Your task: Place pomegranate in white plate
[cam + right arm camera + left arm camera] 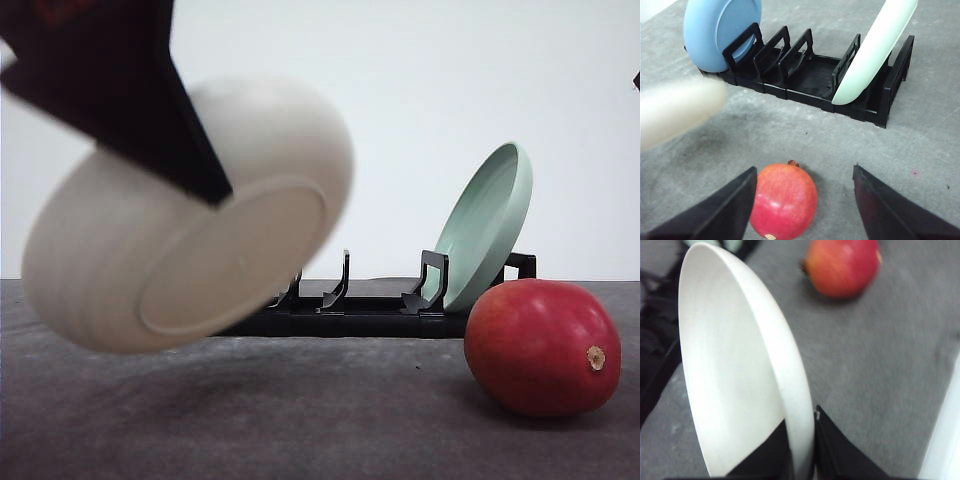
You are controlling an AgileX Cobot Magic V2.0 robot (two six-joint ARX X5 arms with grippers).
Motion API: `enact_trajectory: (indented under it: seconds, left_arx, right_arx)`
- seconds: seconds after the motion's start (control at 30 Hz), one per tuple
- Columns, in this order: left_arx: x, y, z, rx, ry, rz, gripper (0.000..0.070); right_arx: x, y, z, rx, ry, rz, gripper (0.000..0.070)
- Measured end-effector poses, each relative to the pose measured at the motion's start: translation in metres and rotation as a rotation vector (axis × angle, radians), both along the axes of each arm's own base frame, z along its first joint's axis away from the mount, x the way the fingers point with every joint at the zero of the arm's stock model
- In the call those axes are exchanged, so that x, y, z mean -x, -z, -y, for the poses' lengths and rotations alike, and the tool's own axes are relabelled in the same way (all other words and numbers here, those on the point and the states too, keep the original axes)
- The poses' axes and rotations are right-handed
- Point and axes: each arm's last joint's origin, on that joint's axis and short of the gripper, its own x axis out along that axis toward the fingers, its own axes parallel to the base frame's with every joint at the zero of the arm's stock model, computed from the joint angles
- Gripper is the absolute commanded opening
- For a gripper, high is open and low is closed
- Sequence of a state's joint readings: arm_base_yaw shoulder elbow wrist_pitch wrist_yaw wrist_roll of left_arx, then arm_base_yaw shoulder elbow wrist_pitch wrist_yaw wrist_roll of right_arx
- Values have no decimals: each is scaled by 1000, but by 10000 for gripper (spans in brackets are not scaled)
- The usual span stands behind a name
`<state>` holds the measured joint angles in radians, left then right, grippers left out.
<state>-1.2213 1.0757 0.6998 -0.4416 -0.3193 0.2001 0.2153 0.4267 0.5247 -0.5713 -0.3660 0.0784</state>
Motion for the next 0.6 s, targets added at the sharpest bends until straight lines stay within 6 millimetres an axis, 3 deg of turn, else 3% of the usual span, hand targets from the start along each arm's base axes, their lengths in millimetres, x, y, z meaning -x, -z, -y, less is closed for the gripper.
enact_trajectory:
  seconds: [0.23, 0.6]
  left_arx:
    - [-4, 27, 27, -255, 56, 102, 10]
    - [-16, 42, 61, -465, 138, 167, 13]
  right_arx:
    - [0, 0, 0, 0, 0, 0, 384]
    - [0, 0, 0, 0, 0, 0, 384]
